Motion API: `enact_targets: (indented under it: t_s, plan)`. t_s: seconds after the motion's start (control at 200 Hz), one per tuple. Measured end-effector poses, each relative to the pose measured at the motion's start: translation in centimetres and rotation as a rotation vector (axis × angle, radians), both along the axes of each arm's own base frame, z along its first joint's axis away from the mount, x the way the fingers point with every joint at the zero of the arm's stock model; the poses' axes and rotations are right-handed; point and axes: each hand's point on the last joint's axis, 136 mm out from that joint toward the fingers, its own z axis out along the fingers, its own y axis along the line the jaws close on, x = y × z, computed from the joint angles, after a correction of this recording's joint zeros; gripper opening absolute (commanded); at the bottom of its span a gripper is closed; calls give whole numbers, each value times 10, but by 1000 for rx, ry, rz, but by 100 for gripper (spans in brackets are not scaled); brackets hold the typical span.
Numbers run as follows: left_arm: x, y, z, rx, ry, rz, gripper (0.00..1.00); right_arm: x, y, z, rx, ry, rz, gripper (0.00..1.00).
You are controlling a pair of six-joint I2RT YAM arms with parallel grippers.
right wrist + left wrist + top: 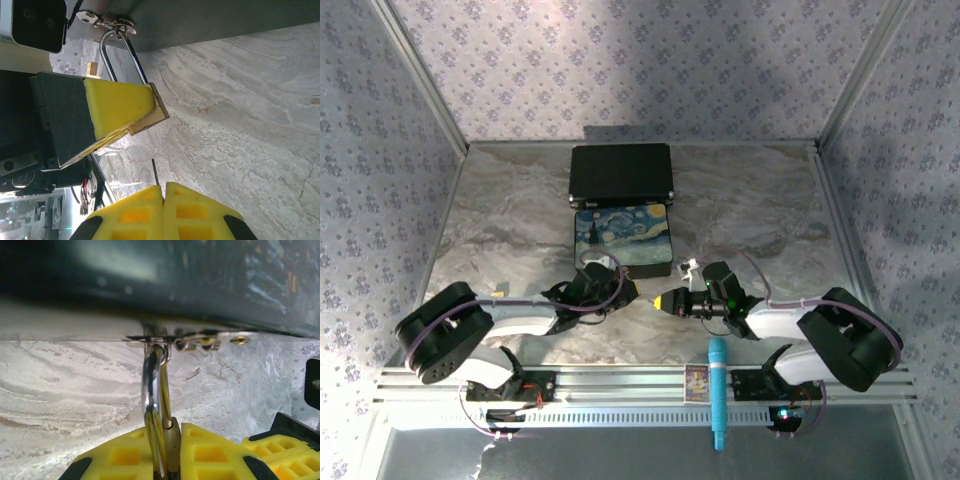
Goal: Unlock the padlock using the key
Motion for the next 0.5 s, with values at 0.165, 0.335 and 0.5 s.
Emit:
enact_targets:
  t_s: [0.165, 0.335, 0.5]
  plan:
    - [-2, 1, 2, -8, 16, 5, 0, -1, 2, -2, 12, 20, 9, 0]
    - [-5, 2, 3, -7, 27, 4, 0, 0, 3, -5, 17, 39, 7, 0]
    - [-5, 2, 3, -8, 30, 2, 0, 0, 4, -4, 27, 41, 8, 0]
